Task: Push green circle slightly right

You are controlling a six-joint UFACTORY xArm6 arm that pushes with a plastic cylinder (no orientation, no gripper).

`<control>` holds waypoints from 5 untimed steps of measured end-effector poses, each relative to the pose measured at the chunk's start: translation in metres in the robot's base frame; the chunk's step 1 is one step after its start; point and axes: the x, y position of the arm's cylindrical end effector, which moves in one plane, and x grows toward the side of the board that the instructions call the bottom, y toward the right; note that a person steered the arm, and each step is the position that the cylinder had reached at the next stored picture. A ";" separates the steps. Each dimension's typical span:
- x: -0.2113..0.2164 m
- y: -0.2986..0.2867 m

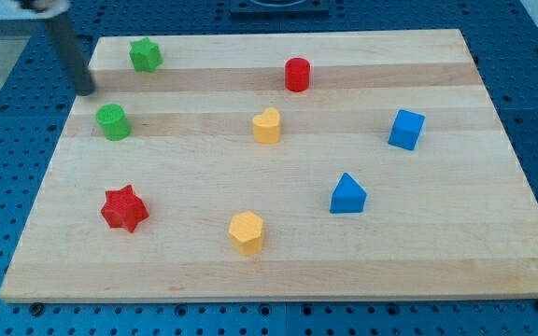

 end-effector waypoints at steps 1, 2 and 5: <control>0.056 0.037; 0.083 0.072; 0.099 0.113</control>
